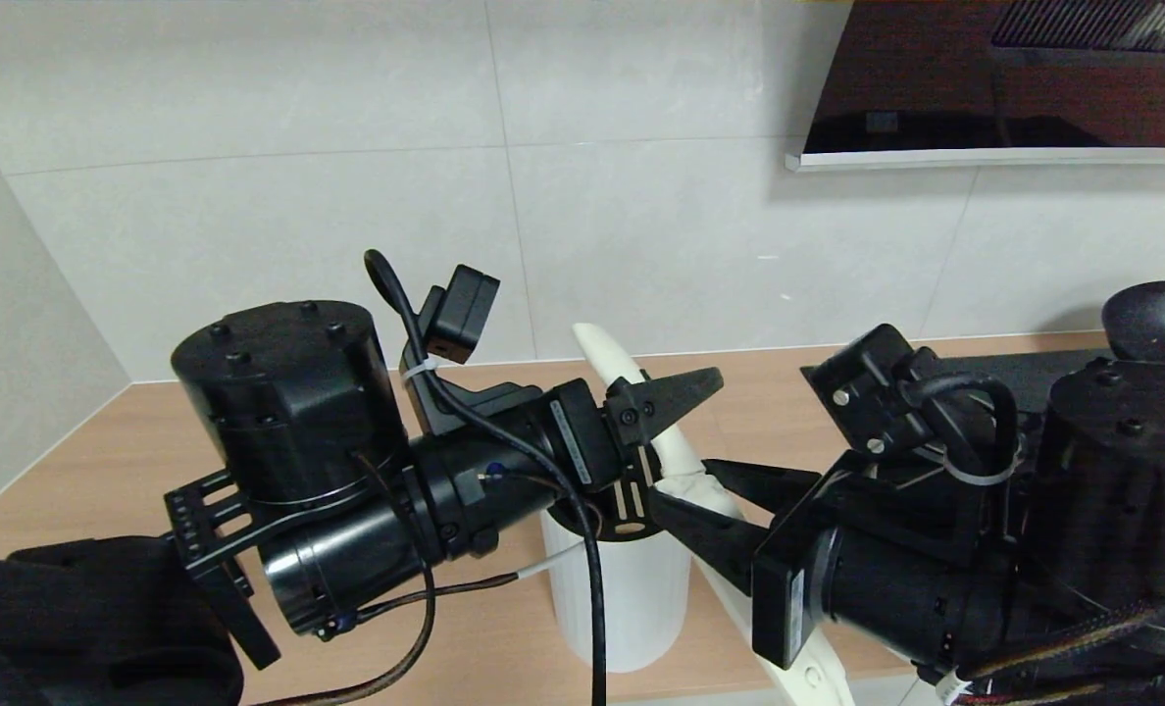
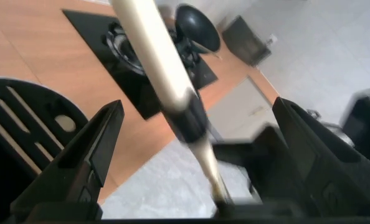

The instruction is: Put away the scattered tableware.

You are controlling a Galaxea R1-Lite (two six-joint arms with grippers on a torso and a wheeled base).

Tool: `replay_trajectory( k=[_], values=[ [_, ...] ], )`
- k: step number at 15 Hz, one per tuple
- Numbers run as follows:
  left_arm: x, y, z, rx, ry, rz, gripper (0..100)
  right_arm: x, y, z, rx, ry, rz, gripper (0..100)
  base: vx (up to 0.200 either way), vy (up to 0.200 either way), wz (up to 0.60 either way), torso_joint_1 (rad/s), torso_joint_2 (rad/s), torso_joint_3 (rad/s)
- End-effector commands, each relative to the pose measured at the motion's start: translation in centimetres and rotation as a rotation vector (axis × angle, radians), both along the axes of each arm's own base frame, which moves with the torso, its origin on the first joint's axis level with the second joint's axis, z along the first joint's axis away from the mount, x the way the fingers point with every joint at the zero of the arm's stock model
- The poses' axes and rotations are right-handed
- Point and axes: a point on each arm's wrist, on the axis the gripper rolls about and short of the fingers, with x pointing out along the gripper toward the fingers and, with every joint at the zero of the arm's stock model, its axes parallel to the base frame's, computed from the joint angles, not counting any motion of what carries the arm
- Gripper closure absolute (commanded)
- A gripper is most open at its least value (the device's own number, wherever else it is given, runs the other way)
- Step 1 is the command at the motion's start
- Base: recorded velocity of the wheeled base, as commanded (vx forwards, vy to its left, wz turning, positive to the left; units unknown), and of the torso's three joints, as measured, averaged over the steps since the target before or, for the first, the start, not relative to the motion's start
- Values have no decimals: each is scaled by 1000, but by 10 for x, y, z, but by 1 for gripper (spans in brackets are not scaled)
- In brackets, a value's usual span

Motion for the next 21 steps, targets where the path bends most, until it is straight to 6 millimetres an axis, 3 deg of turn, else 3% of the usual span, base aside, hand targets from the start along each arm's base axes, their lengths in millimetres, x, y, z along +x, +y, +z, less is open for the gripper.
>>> replay_trajectory(
  k=[1, 6, 7, 19, 20, 21],
  values=[
    [1, -1, -2, 5, 5, 0, 0, -2, 2, -2, -8, 5, 11, 100, 0, 0, 0, 0, 0, 0],
    [1, -1, -3, 8, 9, 2, 0, -5, 4, -6, -18, 11, 24, 100, 0, 0, 0, 0, 0, 0],
    [2, -2, -4, 10, 11, 0, 100, -5, 4, -6, -18, 11, 26, 100, 0, 0, 0, 0, 0, 0],
    [1, -1, -2, 5, 3, -1, 100, -4, 2, -1, 14, -8, 10, 100, 0, 0, 0, 0, 0, 0],
    [1, -1, -2, 5, 3, -1, 100, -4, 2, 0, 16, -8, 10, 0, 0, 0, 0, 0, 0, 0],
    [1, 0, -1, 4, 1, 0, 100, -4, 2, 0, 18, -7, 10, 0, 0, 0, 0, 0, 0, 0]
  ],
)
